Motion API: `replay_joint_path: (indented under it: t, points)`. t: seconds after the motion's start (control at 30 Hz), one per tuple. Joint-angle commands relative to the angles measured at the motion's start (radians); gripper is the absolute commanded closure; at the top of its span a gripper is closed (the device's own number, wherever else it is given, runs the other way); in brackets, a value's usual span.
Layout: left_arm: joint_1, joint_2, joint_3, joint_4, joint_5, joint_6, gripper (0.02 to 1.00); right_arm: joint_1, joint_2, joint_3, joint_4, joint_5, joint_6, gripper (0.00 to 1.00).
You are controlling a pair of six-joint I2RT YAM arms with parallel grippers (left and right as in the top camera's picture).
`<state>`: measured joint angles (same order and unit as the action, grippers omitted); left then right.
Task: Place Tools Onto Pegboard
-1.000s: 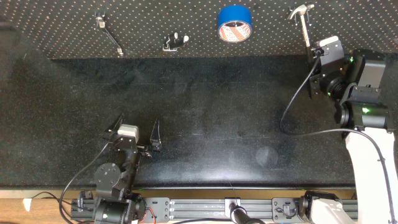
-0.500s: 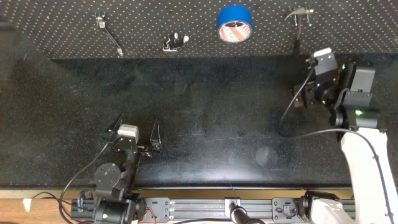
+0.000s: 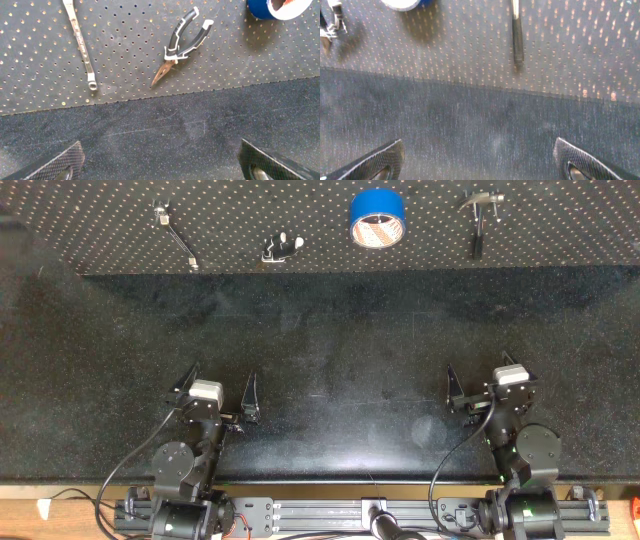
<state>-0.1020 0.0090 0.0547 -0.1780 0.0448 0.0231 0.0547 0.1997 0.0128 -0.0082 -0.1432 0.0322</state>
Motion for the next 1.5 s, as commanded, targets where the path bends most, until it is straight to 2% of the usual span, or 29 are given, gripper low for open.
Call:
replay_joint_path:
  t: [0.03,0.2,1.5]
  points:
    - [-0.003,-0.006,-0.004,-0.001,-0.008,0.012,0.023,0.008,-0.145,-0.009,-0.06,0.075,0.016,0.025]
    - [-0.003,-0.006,-0.004,-0.001,-0.008,0.012,0.023,0.053,-0.199,-0.009,-0.062,0.084,0.016,0.025]
    - [-0.003,-0.006,-0.004,-0.001,-0.008,0.012,0.023,0.053,-0.199,-0.009,-0.062,0.084,0.016,0.025]
